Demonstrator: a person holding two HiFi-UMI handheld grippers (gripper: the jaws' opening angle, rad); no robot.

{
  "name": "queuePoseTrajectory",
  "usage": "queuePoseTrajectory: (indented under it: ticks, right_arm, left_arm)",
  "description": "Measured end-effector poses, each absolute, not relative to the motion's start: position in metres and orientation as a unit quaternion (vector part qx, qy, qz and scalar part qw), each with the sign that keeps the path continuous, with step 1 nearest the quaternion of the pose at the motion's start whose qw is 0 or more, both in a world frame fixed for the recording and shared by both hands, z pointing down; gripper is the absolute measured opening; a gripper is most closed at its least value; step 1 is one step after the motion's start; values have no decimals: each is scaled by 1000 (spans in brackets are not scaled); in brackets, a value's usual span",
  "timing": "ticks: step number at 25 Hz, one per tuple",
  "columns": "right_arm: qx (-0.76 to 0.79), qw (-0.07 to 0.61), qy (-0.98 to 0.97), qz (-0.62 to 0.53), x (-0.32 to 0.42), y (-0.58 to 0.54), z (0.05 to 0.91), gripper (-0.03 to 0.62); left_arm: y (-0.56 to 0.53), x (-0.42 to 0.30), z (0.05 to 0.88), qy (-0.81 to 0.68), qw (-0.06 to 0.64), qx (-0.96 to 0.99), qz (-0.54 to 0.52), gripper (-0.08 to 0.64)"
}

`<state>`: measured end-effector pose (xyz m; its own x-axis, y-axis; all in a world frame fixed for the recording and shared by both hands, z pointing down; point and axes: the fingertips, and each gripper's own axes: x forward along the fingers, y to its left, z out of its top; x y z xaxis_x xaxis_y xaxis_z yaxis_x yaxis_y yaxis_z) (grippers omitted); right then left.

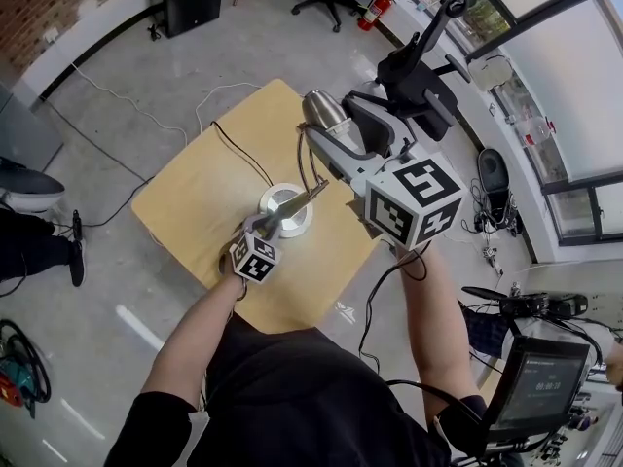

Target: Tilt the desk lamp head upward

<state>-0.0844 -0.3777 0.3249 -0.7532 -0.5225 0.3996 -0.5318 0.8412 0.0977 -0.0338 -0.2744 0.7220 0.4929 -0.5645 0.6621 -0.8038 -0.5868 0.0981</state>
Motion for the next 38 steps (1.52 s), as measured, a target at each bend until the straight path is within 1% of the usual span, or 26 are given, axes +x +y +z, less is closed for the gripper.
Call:
queuePoseTrajectory:
  ticks: [3,5,7,10,12,13,15,17,26,27,29,33,36,37,38]
  right_arm:
    - [286,213,-934,-11,-83,-375,328,288]
    - [289,203,-935,-23,-79,-370,325,290]
    - [299,164,-940,-8,-67,-367,314,290]
    - [316,93,-943,45,-39,-360,299,290]
    - [327,60,-941,71,-20,-353,298,290]
    - [334,47,-938,77,-10,-348,299,290]
    - [347,29,-934,80,8,-338,304,290]
    - [354,23,-931,91,22,-329,315,290]
    - [364,18,-913,185,61,-288,378,288]
    - [368,13,-909,193,65,-286,381,288]
    - [393,8,-896,205,79,-282,388,287]
    - [444,10,-864,239,104,-271,410,185]
    - [437,7,-860,262,105,-258,424,90]
    - [432,7,-862,266,104,-253,427,47]
    - [426,6,-864,269,103,-249,428,14]
  left_arm:
    - [-274,-35,724,-406,203,839,301,101]
    - [-276,-35,724,-404,206,838,304,101]
    - [-277,-35,723,-400,209,838,307,101]
    - [-277,-35,724,-398,213,835,314,103]
    - [-275,-36,723,-396,197,838,319,117]
    - [-274,-37,720,-395,179,842,321,152]
    - [-272,-41,714,-398,145,845,327,155]
    - [-270,-46,709,-409,137,840,329,155]
    - [-223,-50,658,-448,202,833,253,147]
    - [-217,-49,648,-446,213,835,243,143]
    - [-205,-45,629,-432,242,840,222,101]
    - [-184,-44,588,-421,285,844,168,72]
    - [-185,-53,551,-439,294,842,103,29]
    - [-187,-54,539,-444,292,843,87,11]
    - [-188,-52,527,-446,288,844,77,6]
